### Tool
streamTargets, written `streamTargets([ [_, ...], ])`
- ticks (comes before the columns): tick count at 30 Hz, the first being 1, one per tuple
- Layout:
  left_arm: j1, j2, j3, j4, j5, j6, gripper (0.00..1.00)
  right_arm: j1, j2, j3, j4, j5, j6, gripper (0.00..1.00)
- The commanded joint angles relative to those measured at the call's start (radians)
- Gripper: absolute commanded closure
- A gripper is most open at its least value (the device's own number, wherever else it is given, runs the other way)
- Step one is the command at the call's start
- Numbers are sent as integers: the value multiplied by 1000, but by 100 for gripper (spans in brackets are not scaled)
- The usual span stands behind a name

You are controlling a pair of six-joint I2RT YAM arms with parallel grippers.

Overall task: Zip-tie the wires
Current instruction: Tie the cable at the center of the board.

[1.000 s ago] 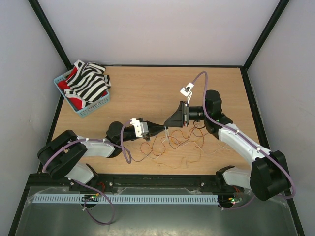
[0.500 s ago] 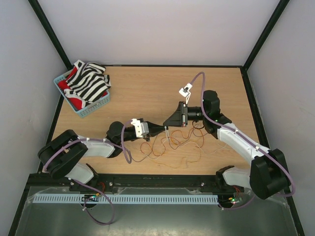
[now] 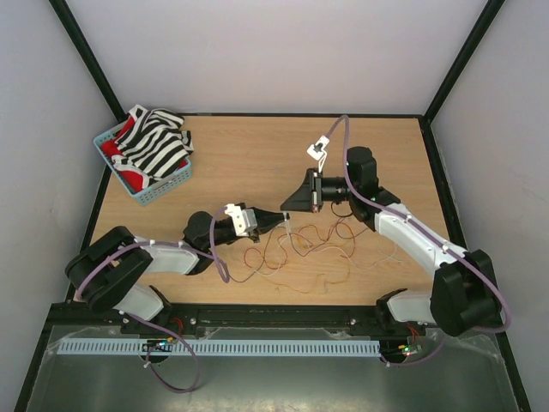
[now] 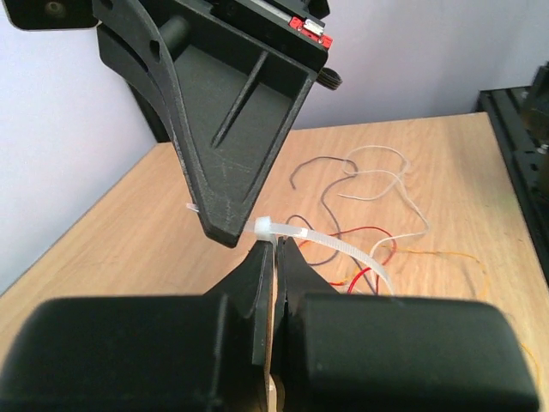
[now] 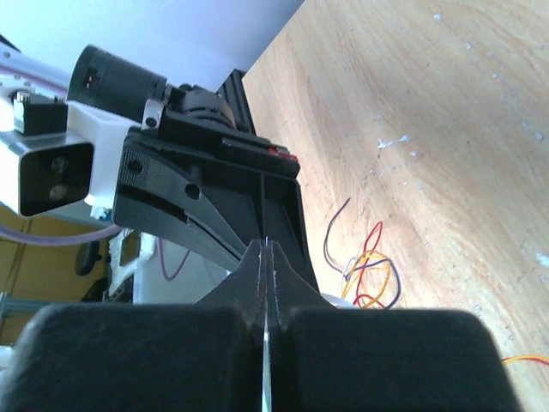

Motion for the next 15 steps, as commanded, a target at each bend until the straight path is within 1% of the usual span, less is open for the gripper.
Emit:
streamTargets([
  [1, -4, -23, -27, 34, -5, 7, 100, -9, 55, 135, -21, 73, -40, 100],
  [7, -10, -46, -45, 34, -29, 30, 100, -15, 113, 202, -35, 94, -46, 100],
  [15, -14, -51, -54, 34, -37, 36, 100, -26, 112, 217, -35, 103, -46, 100],
])
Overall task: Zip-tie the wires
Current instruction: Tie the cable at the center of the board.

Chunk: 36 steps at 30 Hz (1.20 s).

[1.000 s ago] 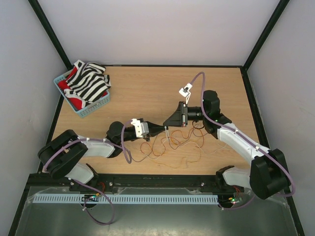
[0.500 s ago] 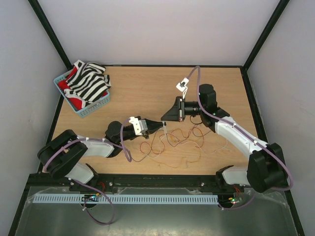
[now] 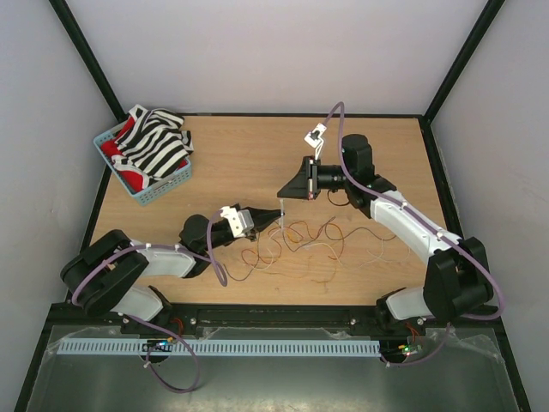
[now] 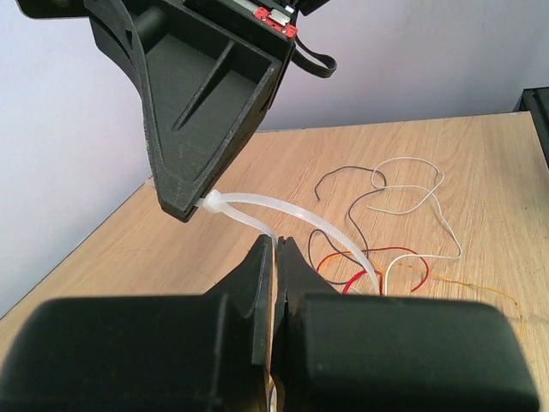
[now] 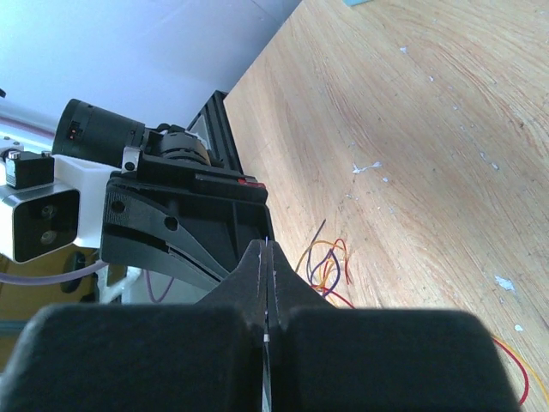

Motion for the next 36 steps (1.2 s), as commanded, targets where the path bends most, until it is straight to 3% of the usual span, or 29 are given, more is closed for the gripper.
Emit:
streamTargets([
  [1, -22, -14, -16, 12, 62, -3, 100, -18, -1, 58, 40, 52, -14, 100],
  [9, -26, -6, -12, 12, 48, -9, 99, -18, -24, 8, 112, -57, 50, 100],
  [16, -11, -22, 7, 12, 71, -46, 72, -13, -98, -99, 108, -162, 43, 100],
  [25, -6, -17, 49, 12, 100, -86, 60, 16, -137, -167, 148, -163, 62, 100],
  [33, -6, -18, 73, 12, 135, -109, 63, 48, -138, -182, 221, -164, 115, 100],
  [36, -5, -27, 75, 12, 143, -120, 72, 53, -141, -189, 241, -163, 129, 100],
])
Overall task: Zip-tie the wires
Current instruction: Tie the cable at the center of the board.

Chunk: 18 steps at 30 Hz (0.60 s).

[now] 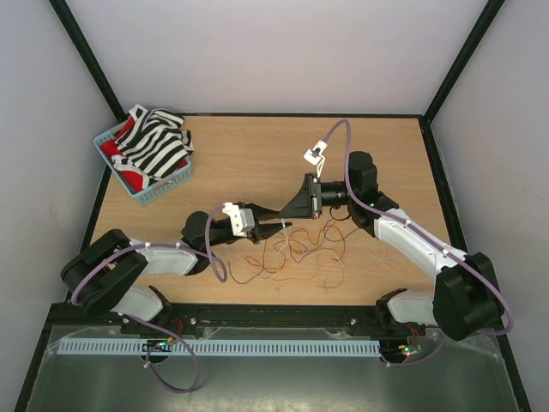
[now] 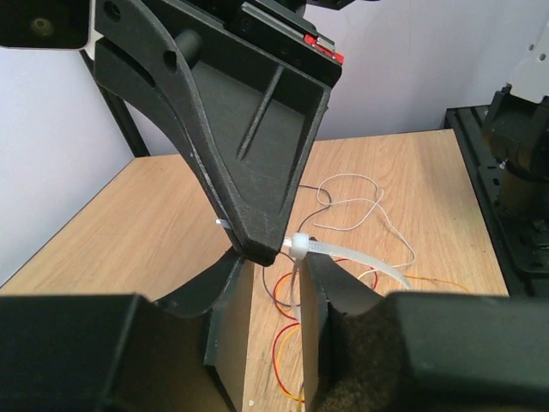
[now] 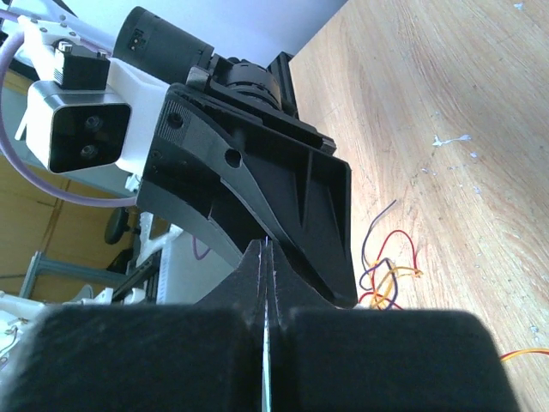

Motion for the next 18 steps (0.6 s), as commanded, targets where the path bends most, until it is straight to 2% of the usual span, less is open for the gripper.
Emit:
streamTargets([
  [1, 3, -33, 26, 35, 36, -30, 75, 12, -29, -16, 73, -15, 32, 100],
  [7, 2, -70, 11, 35, 29, -27, 100, 11, -35, -9, 72, 6, 22, 100],
  [18, -5, -126, -59, 35, -34, 15, 100, -38, 16, 106, 6, 112, -25, 100],
])
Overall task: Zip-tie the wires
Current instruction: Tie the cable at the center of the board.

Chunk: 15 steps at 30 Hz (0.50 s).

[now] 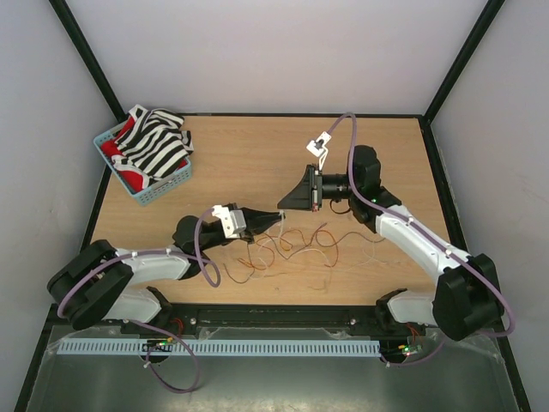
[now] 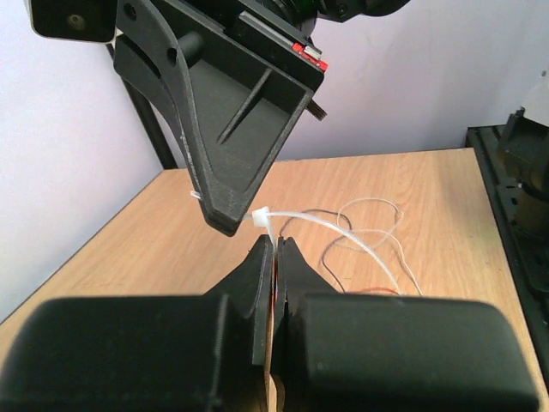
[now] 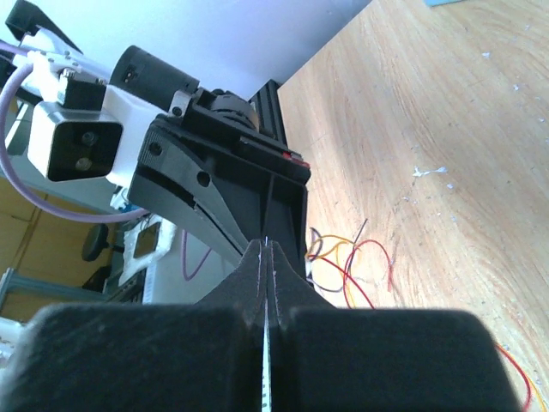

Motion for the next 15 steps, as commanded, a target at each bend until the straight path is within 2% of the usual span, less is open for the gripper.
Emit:
streamTargets([
  [1, -10, -21, -20, 55, -5, 17, 100, -28, 36, 79, -8, 76, -27, 100],
  [15, -48, 55, -10, 55, -4, 40, 100, -40, 83, 119, 71, 96, 28, 100],
])
